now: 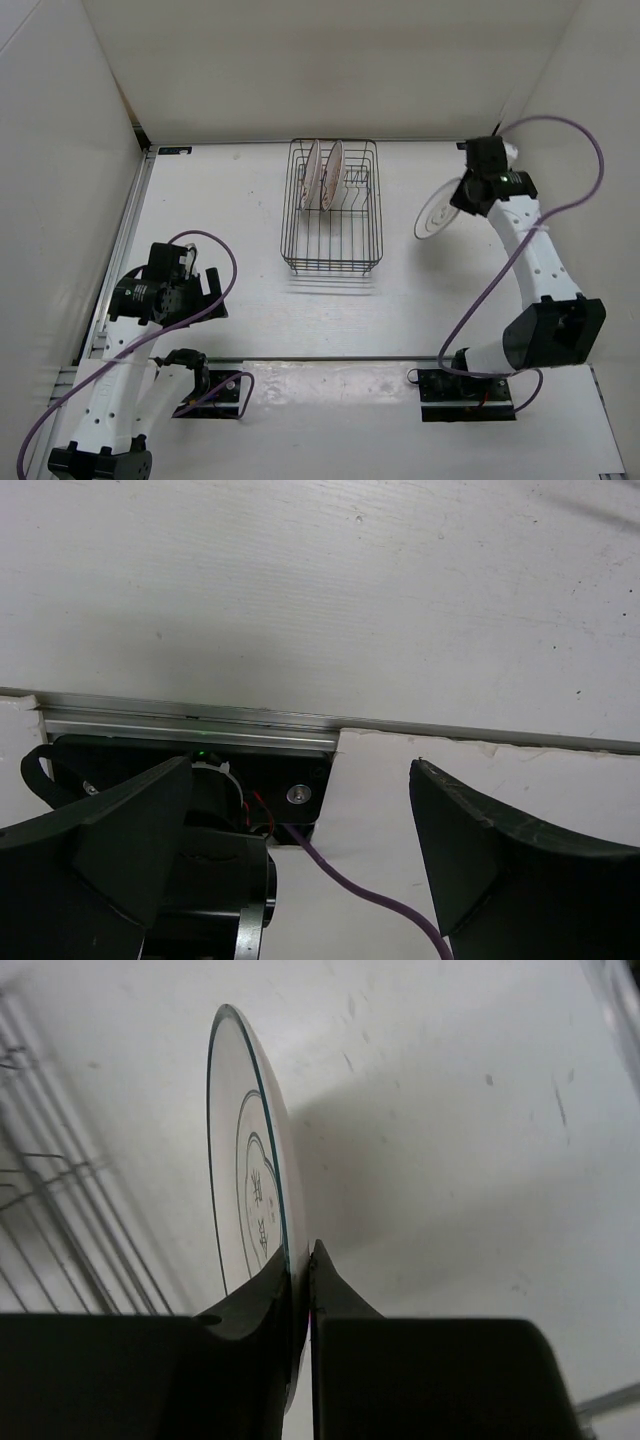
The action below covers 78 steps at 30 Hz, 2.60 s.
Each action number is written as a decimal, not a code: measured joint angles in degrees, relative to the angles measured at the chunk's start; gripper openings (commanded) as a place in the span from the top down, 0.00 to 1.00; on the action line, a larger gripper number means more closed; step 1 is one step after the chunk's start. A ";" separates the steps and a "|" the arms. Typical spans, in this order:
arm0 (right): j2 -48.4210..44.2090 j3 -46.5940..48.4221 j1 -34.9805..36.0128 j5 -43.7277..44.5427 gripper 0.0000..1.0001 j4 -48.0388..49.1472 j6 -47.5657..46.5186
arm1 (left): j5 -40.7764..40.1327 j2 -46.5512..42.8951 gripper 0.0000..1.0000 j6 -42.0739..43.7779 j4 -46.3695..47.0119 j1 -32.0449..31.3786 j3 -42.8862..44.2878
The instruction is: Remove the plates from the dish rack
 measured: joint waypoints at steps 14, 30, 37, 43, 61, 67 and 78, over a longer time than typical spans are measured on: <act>15.87 -1.53 -22.21 -25.03 0.99 10.34 10.32 | -0.09 -0.63 0.00 0.42 -0.04 -1.75 -0.92; 31.69 4.15 -24.24 -30.05 0.31 -0.22 12.04 | -0.96 -1.09 0.00 0.98 -0.17 -1.79 -1.79; 31.34 -2.03 -24.28 -29.79 0.28 -3.54 9.46 | -0.74 -0.39 0.00 0.81 -0.17 -1.79 -3.06; 26.91 0.37 -24.28 -28.76 0.28 -3.74 7.26 | -0.22 0.33 0.00 0.61 -0.17 -1.79 -3.74; 10.27 17.99 -18.99 -8.24 0.28 -2.60 -4.61 | 0.04 1.86 0.00 2.27 -0.96 -1.86 0.70; -3.67 -4.79 -19.43 -3.80 0.32 -5.29 -3.10 | -1.81 6.80 0.01 3.69 -0.28 -3.30 12.55; -4.20 -4.50 -19.78 -4.09 0.52 -8.33 -2.01 | -1.88 9.73 0.01 3.56 0.81 -6.19 15.85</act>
